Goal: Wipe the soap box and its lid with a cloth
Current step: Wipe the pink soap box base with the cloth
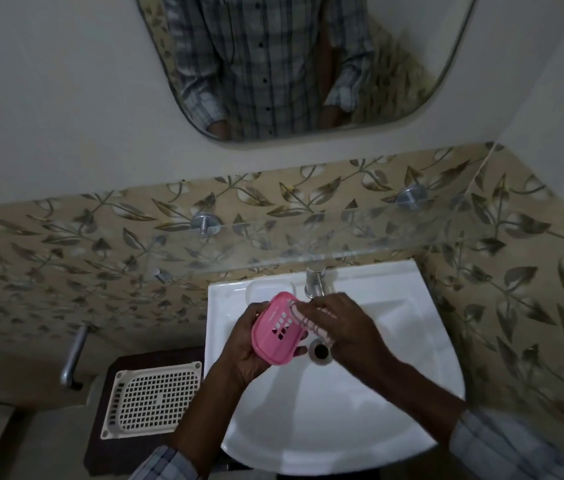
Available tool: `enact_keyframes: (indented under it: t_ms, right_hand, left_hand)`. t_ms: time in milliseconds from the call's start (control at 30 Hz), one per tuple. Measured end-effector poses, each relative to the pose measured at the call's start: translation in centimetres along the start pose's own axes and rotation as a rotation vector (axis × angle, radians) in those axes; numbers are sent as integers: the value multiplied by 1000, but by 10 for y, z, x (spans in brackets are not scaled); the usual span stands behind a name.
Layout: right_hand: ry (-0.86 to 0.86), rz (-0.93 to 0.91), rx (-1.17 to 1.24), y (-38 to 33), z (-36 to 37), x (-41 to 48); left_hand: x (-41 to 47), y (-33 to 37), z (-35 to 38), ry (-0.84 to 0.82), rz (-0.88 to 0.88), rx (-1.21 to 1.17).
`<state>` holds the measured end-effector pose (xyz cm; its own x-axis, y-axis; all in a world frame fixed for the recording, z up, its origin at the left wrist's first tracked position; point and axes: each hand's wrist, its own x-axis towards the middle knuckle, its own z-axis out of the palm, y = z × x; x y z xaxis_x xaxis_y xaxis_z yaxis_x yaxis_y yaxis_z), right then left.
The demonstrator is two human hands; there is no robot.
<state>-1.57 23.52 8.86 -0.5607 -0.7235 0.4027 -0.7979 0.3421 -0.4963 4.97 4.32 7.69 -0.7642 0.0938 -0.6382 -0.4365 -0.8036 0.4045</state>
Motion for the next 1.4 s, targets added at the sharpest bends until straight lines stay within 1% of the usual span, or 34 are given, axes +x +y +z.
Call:
enact_keyframes:
  t_ms: [33,67,100,133,167,200,233,267,333,367,400,433,467,500,567,600,667,700,733,800,833,900,933,967,1000,1033,1067,1133,1167,1233,1267,1300,1367,1400]
  right_hand:
    - [-11,-19,74,-10,9,-3]
    - [-44,-103,86,-19,16,-7]
    - [-52,-201,29,-21,20,-9]
    - [-14,-234,-7,-18,26,-8]
    - [55,-140,-3,-13,25,-3]
    - [112,18,36,-9,26,1]
    - [118,106,34,-8,27,3]
    - [94,52,39,-11,28,4]
    - [-15,-205,-62,-11,29,1]
    - [-31,-224,-69,-8,24,5]
    - [13,-128,-42,-5,21,10]
    - [62,29,-20,-5,19,14]
    - [82,109,4,-6,20,16]
    - [51,80,21,-12,22,15]
    - [-38,-149,-4,-16,27,8]
    - [-54,-175,9,-12,24,9]
    - [60,12,30,-5,18,15]
    - [76,98,40,-7,18,16]
    - [42,89,57,-10,20,15]
    - [-56,-84,45,-14,26,7]
    - [-70,-87,40,-12,24,6]
    - [20,92,84,-6,17,10]
    - [32,113,88,-5,17,11]
    - [-4,58,102,-10,17,9]
    - [-55,-44,98,-15,19,7]
    - [-104,-94,99,-16,19,6]
    - [-106,-62,107,-14,17,6]
    - [11,131,109,-10,13,10]
    - [18,138,86,-14,12,12]
    - [-7,-33,58,-26,17,8]
    - [-30,-82,38,-25,19,5]
    - [-51,-23,31,-22,18,4]
    - [20,232,23,-14,17,4]
    - [20,280,24,-15,18,3]
  left_hand:
    - [1,-1,3,4,22,8]
    - [1,-3,6,11,19,21]
    - [1,-4,10,14,5,31]
    - [0,-6,12,10,3,43]
    - [1,-7,13,8,23,54]
    - [1,-8,12,10,52,56]
    - [1,-9,11,13,70,44]
    - [1,-10,10,19,78,30]
    - [1,-11,7,44,73,28]
    - [1,-12,8,40,67,28]
    - [1,-12,9,30,70,23]
    - [2,-13,10,25,78,23]
    - [3,-13,10,27,92,27]
    - [3,-13,10,34,96,24]
    - [1,-14,8,28,78,7]
    - [0,-16,7,23,71,1]
    - [0,-19,5,24,84,18]
    - [0,-21,5,33,99,25]
    - [-1,-22,5,42,101,23]
    - [-2,-22,6,47,57,-1]
    - [-2,-24,6,51,37,-3]
    - [0,-25,7,81,40,11]
    - [-1,-24,9,92,48,11]
    - [0,-24,10,105,49,4]
    - [-1,-24,11,123,44,1]
    - [0,-24,12,131,45,0]
    - [0,-26,11,136,51,5]
    - [3,-27,11,141,72,22]
    - [3,-28,11,144,79,18]
    - [3,-26,9,122,61,29]
    - [3,-26,8,105,65,41]
    - [3,-27,7,95,79,57]
    - [1,-31,8,98,120,81]
    - [2,-34,9,104,120,75]
